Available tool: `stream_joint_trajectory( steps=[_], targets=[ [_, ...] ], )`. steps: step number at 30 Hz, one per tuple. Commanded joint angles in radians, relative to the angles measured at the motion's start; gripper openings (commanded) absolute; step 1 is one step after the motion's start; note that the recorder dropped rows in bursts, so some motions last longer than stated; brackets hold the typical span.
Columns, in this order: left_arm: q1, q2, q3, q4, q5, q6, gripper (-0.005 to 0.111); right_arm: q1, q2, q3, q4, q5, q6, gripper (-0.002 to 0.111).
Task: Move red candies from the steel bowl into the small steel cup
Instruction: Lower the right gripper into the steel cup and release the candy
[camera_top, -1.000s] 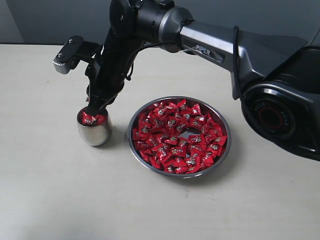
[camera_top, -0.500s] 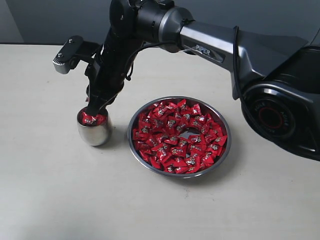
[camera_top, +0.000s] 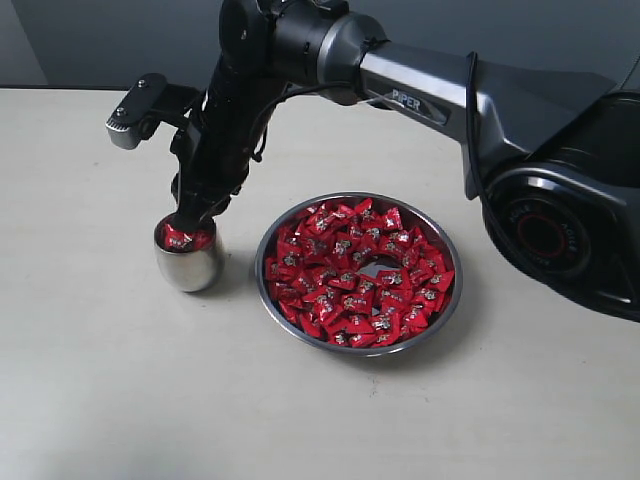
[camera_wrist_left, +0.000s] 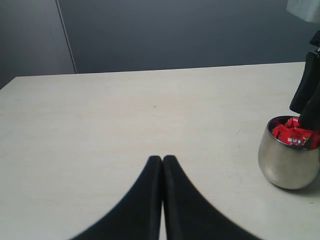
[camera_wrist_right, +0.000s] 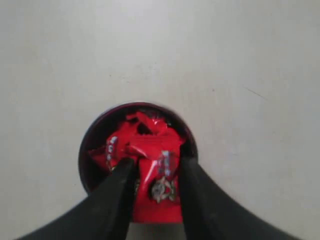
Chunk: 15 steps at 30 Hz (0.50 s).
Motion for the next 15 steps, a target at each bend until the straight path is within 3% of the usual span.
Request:
stream_joint_trajectory(
  steps=[1,15],
  targets=[
    [0.001,-0.004,0.004,-0.003,-0.002,-0.002,0.0,0.003,-0.001,-0.004,0.004,0.003,-0.001,0.036],
    [0.001,-0.004,0.004,-0.003,-0.002,-0.002,0.0,0.003,-0.026,-0.004,-0.004,-0.04,-0.001,0.036]
  ],
)
